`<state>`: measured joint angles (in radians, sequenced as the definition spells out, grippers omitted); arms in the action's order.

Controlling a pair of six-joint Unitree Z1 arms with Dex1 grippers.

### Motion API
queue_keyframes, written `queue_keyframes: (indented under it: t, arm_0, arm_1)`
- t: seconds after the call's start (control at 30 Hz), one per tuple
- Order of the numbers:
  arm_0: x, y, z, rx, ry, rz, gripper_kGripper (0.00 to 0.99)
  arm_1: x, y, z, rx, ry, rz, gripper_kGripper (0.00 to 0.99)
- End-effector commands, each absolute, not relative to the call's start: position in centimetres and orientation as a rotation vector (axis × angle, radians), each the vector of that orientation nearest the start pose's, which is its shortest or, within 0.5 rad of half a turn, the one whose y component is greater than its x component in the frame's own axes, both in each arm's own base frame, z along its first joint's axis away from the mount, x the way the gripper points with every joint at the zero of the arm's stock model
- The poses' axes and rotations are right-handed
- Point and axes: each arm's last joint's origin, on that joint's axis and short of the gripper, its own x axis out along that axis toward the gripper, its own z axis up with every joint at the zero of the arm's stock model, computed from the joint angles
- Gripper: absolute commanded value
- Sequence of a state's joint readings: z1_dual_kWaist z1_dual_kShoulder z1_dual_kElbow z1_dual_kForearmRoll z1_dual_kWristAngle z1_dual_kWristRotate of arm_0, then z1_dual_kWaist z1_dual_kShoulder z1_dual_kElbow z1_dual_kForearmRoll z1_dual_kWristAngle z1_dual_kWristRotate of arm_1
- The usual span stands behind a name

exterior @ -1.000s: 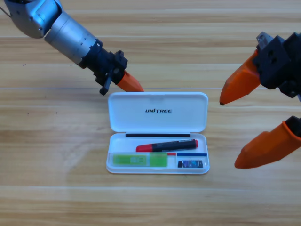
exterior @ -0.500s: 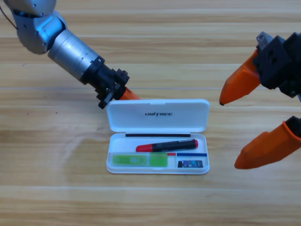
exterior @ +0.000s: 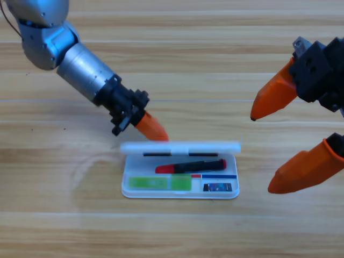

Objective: Clean up eraser and pencils

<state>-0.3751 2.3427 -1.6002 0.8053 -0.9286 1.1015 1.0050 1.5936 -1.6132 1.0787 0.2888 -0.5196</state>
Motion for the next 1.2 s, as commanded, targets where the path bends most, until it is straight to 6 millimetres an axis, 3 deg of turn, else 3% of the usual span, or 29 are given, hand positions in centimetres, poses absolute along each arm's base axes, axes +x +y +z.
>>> queue_keyframes:
  t: [0.03, 0.4, 0.73, 1.2]
  arm_0:
    - [37.8, -21.8, 13.7, 0.308, 0.856, -1.757, 0.0]
    - [36.3, -22.7, 12.9, 0.321, 0.879, -1.795, 0.0]
    - [34.7, -24.1, 13.7, 0.402, 0.864, -1.828, 0.0]
    - [32.6, -22.9, 11.9, 0.561, 0.899, -1.746, 0.0]
  arm_1:
    - [13.0, 24.6, 41.3, -0.792, 0.728, 1.474, 0.93]
    - [12.9, 24.6, 41.5, -0.78, 0.727, 1.482, 0.93]
    - [12.9, 24.6, 41.5, -0.778, 0.725, 1.481, 0.93]
    - [12.9, 24.6, 41.5, -0.774, 0.725, 1.481, 0.93]
